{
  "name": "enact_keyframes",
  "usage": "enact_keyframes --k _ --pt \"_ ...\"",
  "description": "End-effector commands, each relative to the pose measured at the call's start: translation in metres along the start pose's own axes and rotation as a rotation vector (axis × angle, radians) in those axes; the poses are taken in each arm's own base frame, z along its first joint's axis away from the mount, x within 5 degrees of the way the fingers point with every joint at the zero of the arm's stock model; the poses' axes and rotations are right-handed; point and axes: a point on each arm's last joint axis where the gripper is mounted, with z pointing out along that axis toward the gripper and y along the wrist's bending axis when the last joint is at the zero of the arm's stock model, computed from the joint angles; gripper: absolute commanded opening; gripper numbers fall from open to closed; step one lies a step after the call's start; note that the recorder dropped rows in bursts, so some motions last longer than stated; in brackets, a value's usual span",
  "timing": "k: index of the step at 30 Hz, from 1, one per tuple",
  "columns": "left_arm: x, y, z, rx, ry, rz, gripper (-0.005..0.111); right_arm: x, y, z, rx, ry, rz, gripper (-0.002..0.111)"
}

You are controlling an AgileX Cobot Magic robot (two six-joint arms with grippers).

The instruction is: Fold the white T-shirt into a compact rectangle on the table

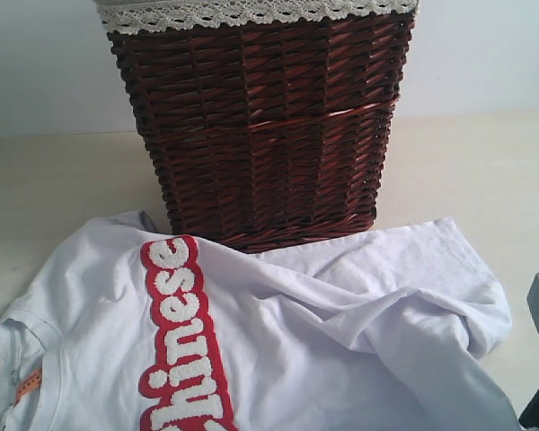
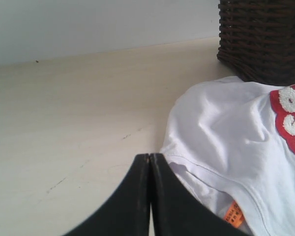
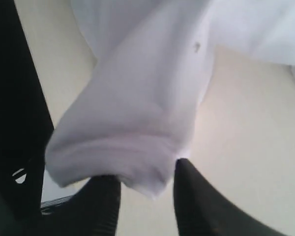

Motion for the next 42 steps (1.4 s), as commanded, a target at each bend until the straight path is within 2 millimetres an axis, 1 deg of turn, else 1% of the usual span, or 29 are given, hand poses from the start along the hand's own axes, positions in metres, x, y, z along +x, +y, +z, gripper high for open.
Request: enact_keyframes --k 1,3,4,7,8,9,10,11,12,14,16,17,18,19,20,21,22,23,26,28,29,31,33,35,38,40,42 --pt "-0.002 0.000 -0.001 0.003 -0.018 -0.003 0.000 -0.001 -0.004 0.000 0.031 -0.031 -0.025 0.000" --pt "-0.002 0.000 -0.001 0.003 -0.018 -0.003 0.000 0.002 -0.004 -0.007 0.121 0.028 -0.079 0.000" --pt "-0.002 0.000 -0.001 0.003 -0.018 -0.003 0.000 0.006 -0.005 -0.016 0.223 0.102 -0.103 0.000" --pt "-0.002 0.000 -0.001 0.003 -0.018 -0.003 0.000 0.015 -0.002 -0.037 0.405 0.278 -0.178 0.000" --pt "-0.002 0.000 -0.001 0.003 -0.018 -0.003 0.000 0.018 0.001 -0.043 0.438 0.338 -0.211 0.000" --pt "-0.002 0.000 -0.001 0.003 -0.018 -0.003 0.000 0.025 0.005 -0.054 0.475 0.461 -0.279 0.000" --pt "-0.002 0.000 -0.001 0.003 -0.018 -0.003 0.000 0.028 0.008 -0.059 0.483 0.515 -0.298 0.000" --pt "-0.002 0.000 -0.001 0.003 -0.018 -0.003 0.000 0.033 0.015 -0.065 0.473 0.603 -0.320 0.000" --pt "-0.002 0.000 -0.001 0.003 -0.018 -0.003 0.000 0.036 0.019 -0.066 0.441 0.632 -0.322 0.000" --pt "-0.002 0.000 -0.001 0.003 -0.018 -0.003 0.000 0.038 0.027 -0.063 0.343 0.632 -0.317 0.000" --pt "-0.002 0.000 -0.001 0.003 -0.018 -0.003 0.000 0.029 0.033 -0.056 0.284 0.501 -0.321 0.001" --pt "-0.002 0.000 -0.001 0.003 -0.018 -0.003 0.000 0.027 0.033 -0.054 0.284 0.466 -0.307 0.004" --pt "-0.002 0.000 -0.001 0.003 -0.018 -0.003 0.000 0.023 0.034 -0.052 0.282 0.414 -0.311 0.015" --pt "-0.002 0.000 -0.001 0.003 -0.018 -0.003 0.000 0.021 0.034 -0.051 0.280 0.393 -0.332 0.023" --pt "-0.002 0.000 -0.001 0.003 -0.018 -0.003 0.000 0.016 0.034 -0.050 0.284 0.348 -0.368 0.037" --pt "-0.002 0.000 -0.001 0.003 -0.018 -0.003 0.000 0.015 0.034 -0.050 0.289 0.329 -0.367 0.043" --pt "-0.002 0.000 -0.001 0.003 -0.018 -0.003 0.000 0.010 0.035 -0.051 0.333 0.286 -0.345 0.049" --pt "-0.002 0.000 -0.001 0.003 -0.018 -0.003 0.000 0.008 0.036 -0.053 0.368 0.257 -0.324 0.049" --pt "-0.002 0.000 -0.001 0.003 -0.018 -0.003 0.000 -0.005 0.033 -0.057 0.491 0.118 -0.267 0.048" --pt "-0.002 0.000 -0.001 0.003 -0.018 -0.003 0.000 -0.018 0.025 -0.059 0.558 -0.051 -0.172 0.047" --pt "-0.002 0.000 -0.001 0.003 -0.018 -0.003 0.000 -0.024 0.021 -0.058 0.563 -0.132 -0.118 0.045" --pt "-0.002 0.000 -0.001 0.003 -0.018 -0.003 0.000 -0.038 0.012 -0.052 0.507 -0.323 -0.004 0.038" --pt "-0.002 0.000 -0.001 0.003 -0.018 -0.003 0.000 -0.050 0.006 -0.041 0.396 -0.431 0.076 0.027" --pt "-0.002 0.000 -0.001 0.003 -0.018 -0.003 0.000 -0.057 0.000 -0.024 0.294 -0.441 0.135 0.016" --pt "-0.002 0.000 -0.001 0.003 -0.018 -0.003 0.000 -0.068 0.000 0.002 0.189 -0.379 0.163 0.002" --pt "-0.002 0.000 -0.001 0.003 -0.018 -0.003 0.000 -0.076 0.001 0.016 0.155 -0.337 0.186 0.000" --pt "-0.002 0.000 -0.001 0.003 -0.018 -0.003 0.000 -0.084 0.001 0.028 0.146 -0.297 0.267 0.000"
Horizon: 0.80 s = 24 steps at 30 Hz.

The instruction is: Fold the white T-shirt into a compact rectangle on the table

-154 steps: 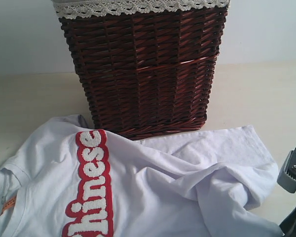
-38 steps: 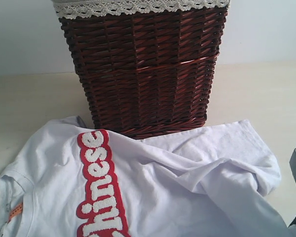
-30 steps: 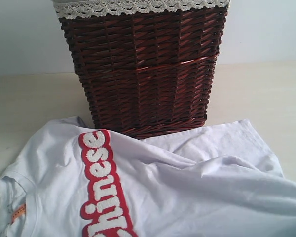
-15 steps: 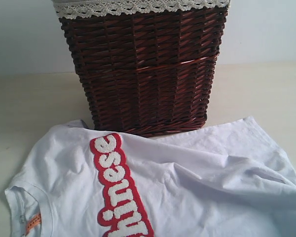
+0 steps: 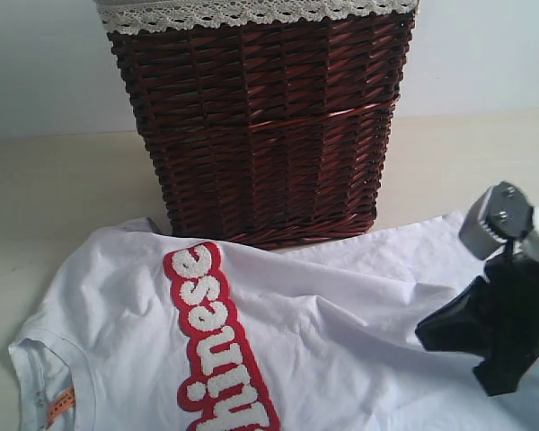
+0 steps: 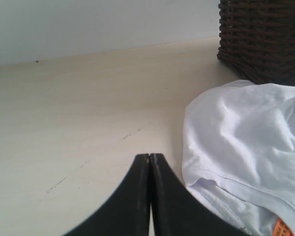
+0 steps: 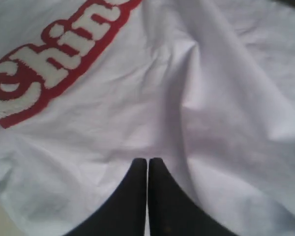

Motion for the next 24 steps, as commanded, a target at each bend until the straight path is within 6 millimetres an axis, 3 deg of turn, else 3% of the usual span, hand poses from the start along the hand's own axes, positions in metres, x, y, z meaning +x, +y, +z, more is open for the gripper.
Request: enact_keyframes --k 1,7,12,21,24 --pt "-0.002 0.000 -0.001 0.003 -0.018 -0.003 0.000 -0.009 0.007 0.031 0.004 0.087 0.151 0.000" --pt "-0.002 0.000 -0.001 0.003 -0.018 -0.003 0.000 -0.024 0.012 0.066 0.014 0.299 0.186 0.000" --pt "-0.002 0.000 -0.001 0.003 -0.018 -0.003 0.000 -0.023 0.014 0.101 0.032 0.442 0.184 0.000" --pt "-0.002 0.000 -0.001 0.003 -0.018 -0.003 0.000 -0.022 0.074 0.130 -0.096 0.535 -0.002 0.000" --pt "-0.002 0.000 -0.001 0.003 -0.018 -0.003 0.000 -0.027 0.080 0.133 -0.097 0.522 -0.048 0.000"
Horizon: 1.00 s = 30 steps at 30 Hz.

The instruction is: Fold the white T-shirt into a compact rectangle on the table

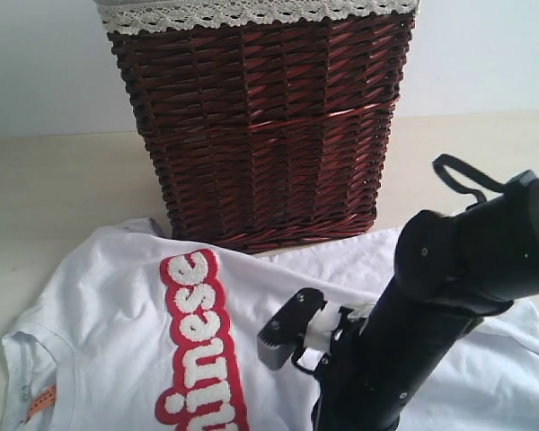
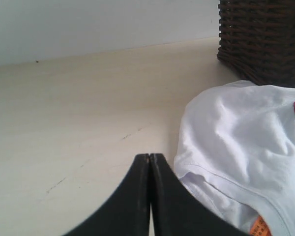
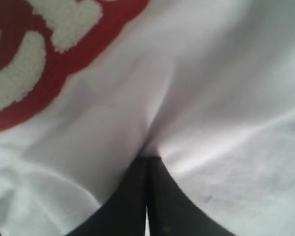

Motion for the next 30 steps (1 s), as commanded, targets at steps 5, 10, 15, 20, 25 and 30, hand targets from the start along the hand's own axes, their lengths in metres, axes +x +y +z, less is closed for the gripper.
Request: enact_keyframes --k 5,10,15,20,25,30 --pt "-0.002 0.000 -0.001 0.003 -0.018 -0.003 0.000 -0.022 0.017 -0.028 0.035 -0.112 -0.133 0.000" --pt "-0.002 0.000 -0.001 0.003 -0.018 -0.003 0.000 -0.020 0.021 -0.107 0.220 -0.311 -0.282 0.000" --pt "-0.002 0.000 -0.001 0.003 -0.018 -0.003 0.000 0.008 -0.039 -0.156 0.520 -0.327 -0.216 0.000" --pt "-0.002 0.000 -0.001 0.003 -0.018 -0.003 0.000 0.031 -0.122 -0.149 0.639 -0.346 0.053 0.000" --pt "-0.002 0.000 -0.001 0.003 -0.018 -0.003 0.000 0.041 -0.168 -0.103 0.619 -0.263 0.140 0.000" --pt "-0.002 0.000 -0.001 0.003 -0.018 -0.003 0.000 0.043 -0.188 -0.070 0.624 -0.230 0.160 0.000"
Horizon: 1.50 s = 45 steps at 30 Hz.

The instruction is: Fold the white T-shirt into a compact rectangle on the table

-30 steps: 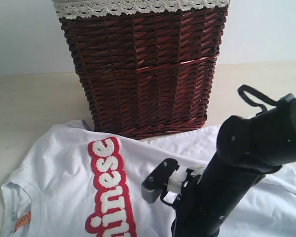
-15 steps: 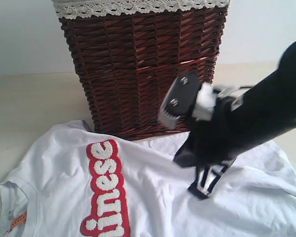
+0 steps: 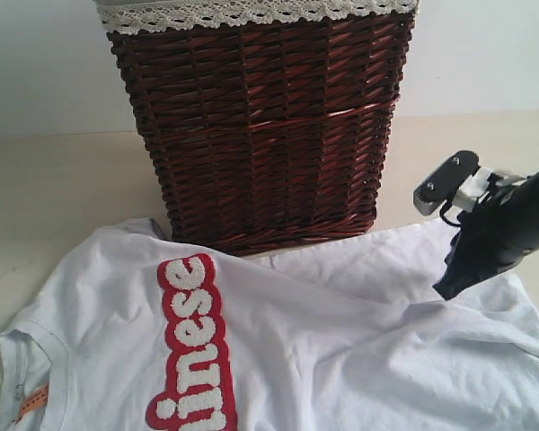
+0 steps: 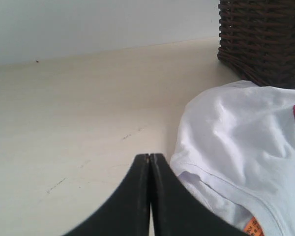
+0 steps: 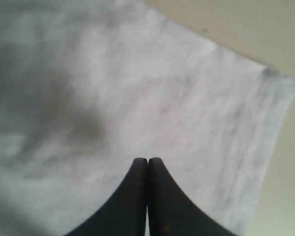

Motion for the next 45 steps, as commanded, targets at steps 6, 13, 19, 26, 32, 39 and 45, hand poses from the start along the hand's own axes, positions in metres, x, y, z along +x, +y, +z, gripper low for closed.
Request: enact_keyframes --k 6,13,19,26,32,39,45 --pt "-0.002 0.000 -0.001 0.003 -0.018 -0.003 0.000 -0.003 -0.013 0.062 0.049 0.003 0.010 0.000" --pt "-0.002 0.000 -0.001 0.003 -0.018 -0.003 0.000 -0.035 -0.035 0.074 0.096 -0.079 0.085 0.000" --pt "-0.002 0.000 -0.001 0.003 -0.018 -0.003 0.000 -0.047 -0.037 0.043 0.053 -0.089 0.138 0.000" --pt "-0.002 0.000 -0.001 0.003 -0.018 -0.003 0.000 -0.043 -0.022 -0.042 -0.064 0.014 -0.045 0.000" --pt "-0.002 0.000 -0.001 0.003 -0.018 -0.003 0.000 0.022 0.015 -0.048 -0.247 0.298 -0.290 0.000" --pt "-0.002 0.000 -0.001 0.003 -0.018 -0.003 0.000 0.078 0.051 -0.017 -0.292 0.322 -0.268 0.000" --pt "-0.002 0.000 -0.001 0.003 -0.018 -0.003 0.000 0.080 0.065 -0.011 -0.410 0.281 -0.268 0.000"
